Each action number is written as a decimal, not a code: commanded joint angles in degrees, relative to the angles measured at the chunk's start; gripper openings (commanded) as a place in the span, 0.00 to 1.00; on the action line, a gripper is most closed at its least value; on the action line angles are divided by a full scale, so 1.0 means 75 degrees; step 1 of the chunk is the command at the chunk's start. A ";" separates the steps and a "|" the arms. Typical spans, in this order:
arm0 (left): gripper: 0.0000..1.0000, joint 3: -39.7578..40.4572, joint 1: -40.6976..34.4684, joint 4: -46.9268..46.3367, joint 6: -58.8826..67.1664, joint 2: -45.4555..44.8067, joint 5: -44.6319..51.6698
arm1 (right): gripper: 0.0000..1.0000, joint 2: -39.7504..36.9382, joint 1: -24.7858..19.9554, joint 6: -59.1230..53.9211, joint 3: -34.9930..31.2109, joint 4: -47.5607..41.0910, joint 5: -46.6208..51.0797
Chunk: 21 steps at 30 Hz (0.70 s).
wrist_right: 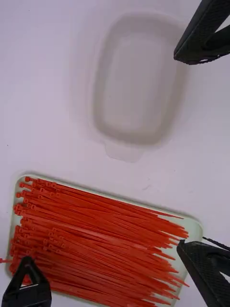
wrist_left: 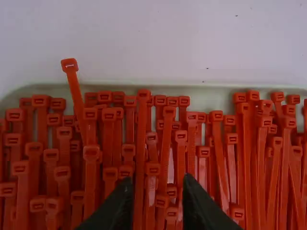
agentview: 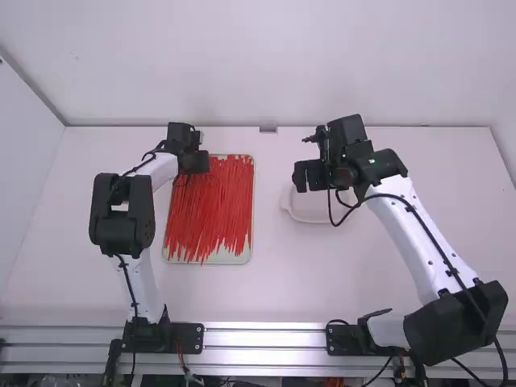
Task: Fasten the cable tie
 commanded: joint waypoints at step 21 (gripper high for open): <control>0.27 -0.0501 -0.0137 0.0901 0.0119 0.0061 -0.0090 | 0.98 0.0073 0.0020 0.0017 0.0224 -0.0064 -0.0003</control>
